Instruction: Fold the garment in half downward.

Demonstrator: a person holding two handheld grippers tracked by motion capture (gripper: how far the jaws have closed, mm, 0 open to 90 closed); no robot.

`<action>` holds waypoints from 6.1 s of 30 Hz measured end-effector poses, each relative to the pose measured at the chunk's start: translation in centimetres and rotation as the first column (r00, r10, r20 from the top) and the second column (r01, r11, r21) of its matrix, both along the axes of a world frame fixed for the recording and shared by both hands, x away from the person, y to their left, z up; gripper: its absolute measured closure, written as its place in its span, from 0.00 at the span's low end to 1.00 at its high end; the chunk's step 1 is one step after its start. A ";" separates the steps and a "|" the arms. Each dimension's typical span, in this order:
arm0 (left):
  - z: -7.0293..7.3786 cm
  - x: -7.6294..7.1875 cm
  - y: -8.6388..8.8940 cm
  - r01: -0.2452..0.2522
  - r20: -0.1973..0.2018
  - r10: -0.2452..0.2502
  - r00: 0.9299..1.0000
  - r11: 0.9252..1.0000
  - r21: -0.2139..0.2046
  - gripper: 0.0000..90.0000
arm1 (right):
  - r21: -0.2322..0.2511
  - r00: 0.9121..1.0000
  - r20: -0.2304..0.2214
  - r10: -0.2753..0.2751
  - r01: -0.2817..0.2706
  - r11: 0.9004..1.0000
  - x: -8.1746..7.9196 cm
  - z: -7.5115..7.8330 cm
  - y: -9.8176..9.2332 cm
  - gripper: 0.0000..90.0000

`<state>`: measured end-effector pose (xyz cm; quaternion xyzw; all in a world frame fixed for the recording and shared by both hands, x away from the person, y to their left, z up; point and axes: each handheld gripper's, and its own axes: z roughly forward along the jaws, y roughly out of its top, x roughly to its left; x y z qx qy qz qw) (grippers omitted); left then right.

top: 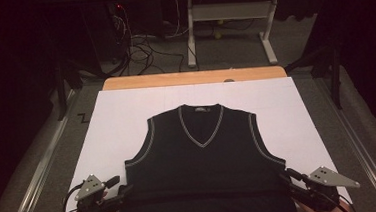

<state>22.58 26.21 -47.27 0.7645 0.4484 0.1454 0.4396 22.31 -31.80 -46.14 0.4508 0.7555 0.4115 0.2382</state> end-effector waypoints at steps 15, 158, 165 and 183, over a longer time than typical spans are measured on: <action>-0.1 2.7 -0.2 -0.030 0.065 0.030 0.997 1.000 0.002 0.00 | 0.096 0.996 0.053 -0.077 0.071 0.993 3.6 -0.3 -0.4 0.00; 10.5 19.0 -4.7 -0.090 0.053 0.097 0.994 0.989 -0.118 0.81 | -0.020 0.986 0.152 -0.067 0.070 0.997 19.0 11.1 7.5 0.88; 8.3 15.0 -4.2 -0.028 0.040 0.035 0.999 0.986 -0.165 0.81 | 0.015 0.989 0.145 -0.033 0.031 0.999 15.6 8.7 6.3 0.88; 2.7 5.2 -3.8 0.078 0.008 -0.077 0.997 0.986 -0.150 0.80 | 0.038 0.993 0.104 0.057 -0.061 0.997 6.2 1.9 4.9 0.88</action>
